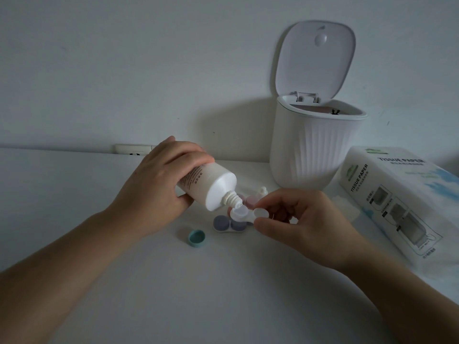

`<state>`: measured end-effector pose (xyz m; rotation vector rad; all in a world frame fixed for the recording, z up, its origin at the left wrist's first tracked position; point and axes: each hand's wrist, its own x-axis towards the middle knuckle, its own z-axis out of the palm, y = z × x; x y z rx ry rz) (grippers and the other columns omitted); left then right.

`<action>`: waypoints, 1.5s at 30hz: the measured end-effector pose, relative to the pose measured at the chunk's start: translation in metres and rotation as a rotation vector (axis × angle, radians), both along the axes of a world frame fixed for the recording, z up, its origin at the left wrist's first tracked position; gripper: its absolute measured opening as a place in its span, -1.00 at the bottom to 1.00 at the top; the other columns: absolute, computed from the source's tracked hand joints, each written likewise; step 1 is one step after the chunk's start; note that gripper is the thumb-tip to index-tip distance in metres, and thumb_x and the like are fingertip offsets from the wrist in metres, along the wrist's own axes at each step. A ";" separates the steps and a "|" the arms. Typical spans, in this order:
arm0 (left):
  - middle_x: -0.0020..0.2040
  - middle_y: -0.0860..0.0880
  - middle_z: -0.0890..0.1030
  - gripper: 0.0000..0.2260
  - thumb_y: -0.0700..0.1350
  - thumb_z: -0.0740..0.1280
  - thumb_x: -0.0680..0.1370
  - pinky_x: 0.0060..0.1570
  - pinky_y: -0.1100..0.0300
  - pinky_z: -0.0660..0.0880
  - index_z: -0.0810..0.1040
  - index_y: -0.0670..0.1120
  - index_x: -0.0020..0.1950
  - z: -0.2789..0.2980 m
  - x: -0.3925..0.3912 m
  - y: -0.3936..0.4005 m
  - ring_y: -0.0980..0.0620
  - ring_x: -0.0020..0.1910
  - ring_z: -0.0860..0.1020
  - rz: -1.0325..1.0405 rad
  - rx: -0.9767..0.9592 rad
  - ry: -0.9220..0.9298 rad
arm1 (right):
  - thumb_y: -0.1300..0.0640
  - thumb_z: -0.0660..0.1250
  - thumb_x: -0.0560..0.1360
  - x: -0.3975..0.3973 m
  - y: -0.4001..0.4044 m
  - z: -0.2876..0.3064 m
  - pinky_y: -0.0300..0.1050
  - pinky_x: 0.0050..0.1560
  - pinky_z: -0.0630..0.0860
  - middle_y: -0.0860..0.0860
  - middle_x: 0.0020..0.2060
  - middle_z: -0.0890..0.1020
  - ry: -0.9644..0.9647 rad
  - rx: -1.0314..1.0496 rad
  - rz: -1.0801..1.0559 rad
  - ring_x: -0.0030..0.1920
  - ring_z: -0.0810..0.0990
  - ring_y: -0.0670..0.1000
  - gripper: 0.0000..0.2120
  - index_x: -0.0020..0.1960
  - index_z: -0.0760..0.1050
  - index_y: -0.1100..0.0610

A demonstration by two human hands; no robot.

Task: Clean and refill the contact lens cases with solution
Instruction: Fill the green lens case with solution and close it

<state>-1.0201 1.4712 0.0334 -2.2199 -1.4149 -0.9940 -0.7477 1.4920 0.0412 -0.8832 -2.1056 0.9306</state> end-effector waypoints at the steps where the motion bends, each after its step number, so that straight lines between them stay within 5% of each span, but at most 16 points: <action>1: 0.21 -0.08 0.57 -0.45 -0.33 0.59 0.29 0.49 -0.16 0.26 0.58 -0.14 0.26 0.000 0.000 0.000 -0.14 0.21 0.55 0.000 0.003 0.004 | 0.19 0.54 0.42 0.000 0.000 0.000 -0.29 -0.34 0.42 0.00 -0.36 0.58 0.003 0.001 0.002 -0.39 0.45 -0.15 -0.82 -0.06 0.70 -0.06; 7: 0.21 -0.10 0.56 -0.45 -0.33 0.60 0.30 0.47 -0.20 0.28 0.58 -0.15 0.26 0.000 0.000 0.001 -0.16 0.23 0.54 -0.013 0.043 0.032 | 0.19 0.55 0.41 0.000 0.002 -0.003 -0.31 -0.33 0.42 -0.14 -0.39 0.56 0.007 -0.010 0.005 -0.39 0.45 -0.16 -0.80 -0.09 0.67 -0.09; 17: 0.23 -0.10 0.54 -0.41 -0.34 0.58 0.29 0.50 -0.19 0.24 0.53 -0.12 0.28 -0.001 -0.001 0.003 -0.16 0.26 0.52 -0.015 0.080 0.057 | 0.18 0.55 0.42 0.000 0.001 -0.003 -0.22 -0.29 0.44 0.08 -0.32 0.61 0.008 -0.015 0.019 -0.38 0.45 -0.14 -0.88 -0.10 0.68 0.00; 45: 0.21 -0.11 0.56 -0.41 -0.38 0.59 0.27 0.47 -0.22 0.27 0.54 -0.13 0.26 0.000 0.000 0.002 -0.17 0.23 0.54 -0.007 0.091 0.046 | 0.14 0.54 0.43 0.001 0.002 -0.004 -0.25 -0.31 0.43 0.04 -0.32 0.62 0.007 -0.011 0.007 -0.38 0.45 -0.15 -0.88 -0.06 0.69 0.00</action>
